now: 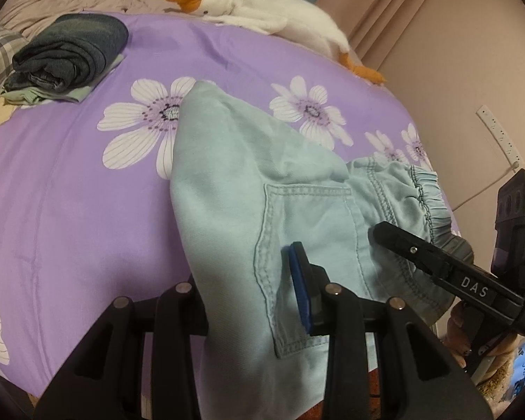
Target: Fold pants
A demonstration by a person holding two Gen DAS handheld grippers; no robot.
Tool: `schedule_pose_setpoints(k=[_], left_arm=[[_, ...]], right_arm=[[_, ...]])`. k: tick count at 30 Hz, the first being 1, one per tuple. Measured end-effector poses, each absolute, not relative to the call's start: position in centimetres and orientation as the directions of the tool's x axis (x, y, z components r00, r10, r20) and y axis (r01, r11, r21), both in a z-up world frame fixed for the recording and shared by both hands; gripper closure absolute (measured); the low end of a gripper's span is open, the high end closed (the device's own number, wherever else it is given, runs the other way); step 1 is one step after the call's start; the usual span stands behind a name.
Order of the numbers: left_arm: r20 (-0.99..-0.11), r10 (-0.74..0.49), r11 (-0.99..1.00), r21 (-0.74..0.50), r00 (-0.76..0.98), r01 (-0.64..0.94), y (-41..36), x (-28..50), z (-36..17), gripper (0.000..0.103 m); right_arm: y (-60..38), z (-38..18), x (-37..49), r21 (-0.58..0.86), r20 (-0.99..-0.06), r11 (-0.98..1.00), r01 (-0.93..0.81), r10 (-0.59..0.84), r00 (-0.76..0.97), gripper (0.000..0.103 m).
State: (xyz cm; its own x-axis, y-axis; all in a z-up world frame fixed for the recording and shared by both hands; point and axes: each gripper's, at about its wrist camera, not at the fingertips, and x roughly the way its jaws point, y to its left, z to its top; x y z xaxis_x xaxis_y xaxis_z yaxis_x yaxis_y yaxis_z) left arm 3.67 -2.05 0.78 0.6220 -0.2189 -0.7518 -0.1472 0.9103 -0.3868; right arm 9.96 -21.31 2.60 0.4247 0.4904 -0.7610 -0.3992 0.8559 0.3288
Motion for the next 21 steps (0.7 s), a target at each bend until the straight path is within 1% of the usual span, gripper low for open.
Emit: schedule_pose_setpoints(k=[4, 9, 15, 21], left_arm=[[-0.766, -0.216, 0.913, -0.379, 0.605, -0.154, -1.8, 4.6, -0.3, 0.069], [-0.770, -0.254, 0.887, -0.427, 0.585, -0.176, -1.4, 5.3, -1.5, 0.070], [-0.783, -0.249, 0.887, -0.421, 0.570, -0.190, -1.3, 6.0, -2.7, 0.070], [-0.809, -0.248, 0.880, -0.419, 0.533, -0.226, -1.2, 6.4, -4.7, 0.070]], right_arm=[[-20.7, 1.8, 10.7, 0.296, -0.779, 0.867, -0.400, 0.462, 0.424, 0.053], [-20.6, 1.0, 11.4, 0.304, -0.795, 0.876, -0.375, 0.450, 0.406, 0.053], [-20.1, 0.3, 12.1, 0.290, -0.807, 0.880, -0.376, 0.436, 0.398, 0.053], [-19.4, -1.6, 12.7, 0.260, -0.832, 0.893, -0.367, 0.400, 0.385, 0.053]])
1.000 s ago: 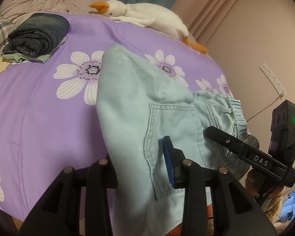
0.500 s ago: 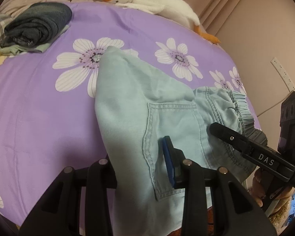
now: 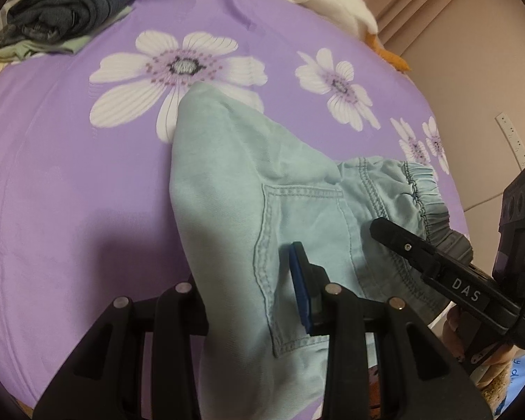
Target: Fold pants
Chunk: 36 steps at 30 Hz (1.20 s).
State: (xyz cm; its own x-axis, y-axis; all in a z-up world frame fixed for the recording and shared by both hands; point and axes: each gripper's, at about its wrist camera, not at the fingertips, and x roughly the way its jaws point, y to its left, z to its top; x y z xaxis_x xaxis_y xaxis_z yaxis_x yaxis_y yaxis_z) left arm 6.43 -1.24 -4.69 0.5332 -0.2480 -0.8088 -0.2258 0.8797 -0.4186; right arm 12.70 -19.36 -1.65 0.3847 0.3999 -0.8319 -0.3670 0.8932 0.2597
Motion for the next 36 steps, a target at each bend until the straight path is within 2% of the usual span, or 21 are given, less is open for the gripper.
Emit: schedule_pose_setpoints(k=[10, 14, 17, 21, 25, 29, 34, 36], left_arm=[[-0.842, -0.240, 0.885, -0.394, 0.484, -0.246, -1.3, 7.0, -6.7, 0.069], [-0.857, -0.238, 0.883, -0.387, 0.458, -0.265, -1.3, 7.0, -8.3, 0.063], [-0.855, -0.232, 0.894, -0.376, 0.463, -0.245, -1.4, 7.0, -8.3, 0.061], [-0.855, -0.240, 0.891, -0.382, 0.459, -0.246, -1.4, 7.2, -8.6, 0.058], [-0.856, -0.225, 0.898, -0.367, 0.465, -0.241, -1.8, 7.1, -8.6, 0.056], [-0.861, -0.218, 0.908, -0.352, 0.460, -0.229, -2.4, 6.7, -8.5, 0.049], [-0.856, -0.249, 0.889, -0.388, 0.454, -0.242, -1.9, 5.7, -8.3, 0.046], [-0.852, -0.272, 0.877, -0.410, 0.447, -0.249, -1.7, 5.2, -7.8, 0.034]], right_arm=[[-19.0, -3.7, 13.8, 0.237, -0.855, 0.904, -0.357, 0.368, 0.366, 0.053], [-19.4, -5.0, 14.2, 0.233, -0.870, 0.912, -0.336, 0.350, 0.347, 0.053], [-19.6, -6.1, 14.2, 0.223, -0.880, 0.920, -0.323, 0.332, 0.339, 0.047], [-19.5, -6.5, 14.2, 0.190, -0.889, 0.930, -0.315, 0.299, 0.348, 0.036], [-19.5, -6.7, 14.1, 0.189, -0.887, 0.932, -0.309, 0.297, 0.353, 0.034], [-19.7, -6.8, 13.7, 0.188, -0.889, 0.933, -0.306, 0.294, 0.352, 0.033], [-20.1, -6.8, 12.9, 0.186, -0.892, 0.934, -0.305, 0.291, 0.345, 0.031], [-20.3, -6.5, 12.4, 0.183, -0.895, 0.935, -0.304, 0.286, 0.343, 0.031]])
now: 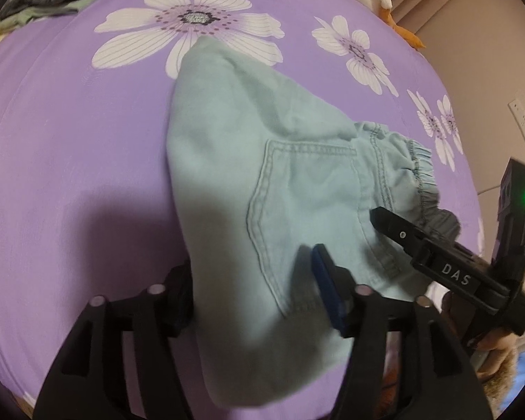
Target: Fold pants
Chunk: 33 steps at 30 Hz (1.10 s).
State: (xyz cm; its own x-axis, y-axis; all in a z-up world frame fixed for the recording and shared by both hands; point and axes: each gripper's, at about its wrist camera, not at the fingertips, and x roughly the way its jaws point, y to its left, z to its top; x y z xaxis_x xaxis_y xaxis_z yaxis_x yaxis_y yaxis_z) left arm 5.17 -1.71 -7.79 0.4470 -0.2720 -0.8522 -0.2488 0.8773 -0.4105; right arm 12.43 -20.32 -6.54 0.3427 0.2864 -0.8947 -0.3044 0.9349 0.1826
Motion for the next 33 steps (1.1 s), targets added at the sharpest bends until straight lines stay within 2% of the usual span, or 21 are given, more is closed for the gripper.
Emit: schedule_pose_setpoints(k=[5, 6, 8, 10, 16, 20, 26, 33], left_arm=[[-0.819, -0.215, 0.896, -0.382, 0.532, -0.225, -1.5, 3.4, -3.9, 0.011], [-0.812, -0.196, 0.904, -0.367, 0.550, -0.221, -1.4, 3.0, -3.0, 0.004], [-0.791, -0.168, 0.915, -0.348, 0.588, -0.206, -1.3, 2.3, -1.2, 0.001], [-0.766, -0.168, 0.917, -0.352, 0.620, -0.186, -1.3, 1.4, 0.1, 0.001], [-0.750, -0.142, 0.929, -0.327, 0.646, -0.175, -1.7, -0.2, 1.6, 0.001], [-0.761, -0.104, 0.932, -0.300, 0.641, -0.205, -1.8, -0.5, 1.7, 0.001], [-0.791, -0.034, 0.932, -0.245, 0.610, -0.266, -1.9, -1.0, 1.4, 0.001], [-0.784, -0.041, 0.927, -0.261, 0.619, -0.270, -1.6, -1.9, 1.5, 0.001]], right_arm=[[-21.5, -4.6, 11.3, 0.195, -0.879, 0.938, -0.287, 0.297, 0.374, 0.031], [-21.7, -3.9, 11.0, 0.200, -0.868, 0.936, -0.291, 0.307, 0.389, 0.029], [-22.1, -2.1, 10.2, 0.180, -0.851, 0.937, -0.299, 0.301, 0.431, 0.021], [-22.3, -0.5, 9.5, 0.156, -0.825, 0.937, -0.313, 0.298, 0.480, 0.016], [-22.5, 2.3, 7.9, 0.159, -0.768, 0.922, -0.353, 0.340, 0.543, 0.014], [-21.4, 2.3, 7.3, 0.109, -0.764, 0.920, -0.377, 0.320, 0.560, 0.014], [-21.1, 2.3, 6.4, 0.130, -0.763, 0.905, -0.406, 0.353, 0.542, 0.014], [-20.5, 2.1, 6.8, 0.094, -0.786, 0.917, -0.388, 0.308, 0.537, 0.014]])
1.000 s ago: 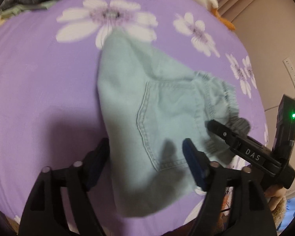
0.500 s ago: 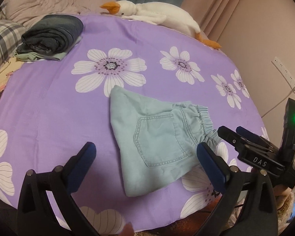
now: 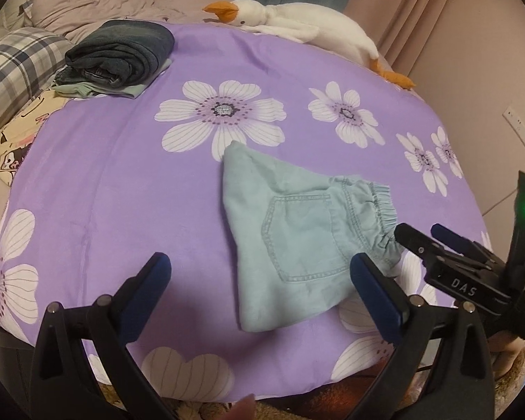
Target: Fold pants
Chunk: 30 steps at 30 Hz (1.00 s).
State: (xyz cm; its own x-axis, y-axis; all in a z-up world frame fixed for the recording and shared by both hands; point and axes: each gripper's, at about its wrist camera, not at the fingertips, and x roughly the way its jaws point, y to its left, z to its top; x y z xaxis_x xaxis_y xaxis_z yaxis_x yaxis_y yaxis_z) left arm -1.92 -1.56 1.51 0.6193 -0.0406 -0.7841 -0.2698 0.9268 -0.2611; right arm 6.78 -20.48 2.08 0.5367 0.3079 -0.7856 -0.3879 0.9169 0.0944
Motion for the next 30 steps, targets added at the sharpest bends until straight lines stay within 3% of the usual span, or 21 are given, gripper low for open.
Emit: schedule_pose_setpoints(k=[5, 30], left_arm=[[-0.811, 0.001, 0.937, -0.204, 0.586, -0.284, -1.4, -1.9, 0.9, 0.001], [-0.825, -0.003, 0.945, -0.187, 0.566, -0.269, -2.1, -1.4, 0.5, 0.001]], right_arm=[[-20.0, 2.2, 6.2, 0.080, -0.788, 0.912, -0.402, 0.305, 0.535, 0.014], [-21.8, 1.7, 6.4, 0.101, -0.800, 0.939, -0.328, 0.272, 0.535, 0.014]])
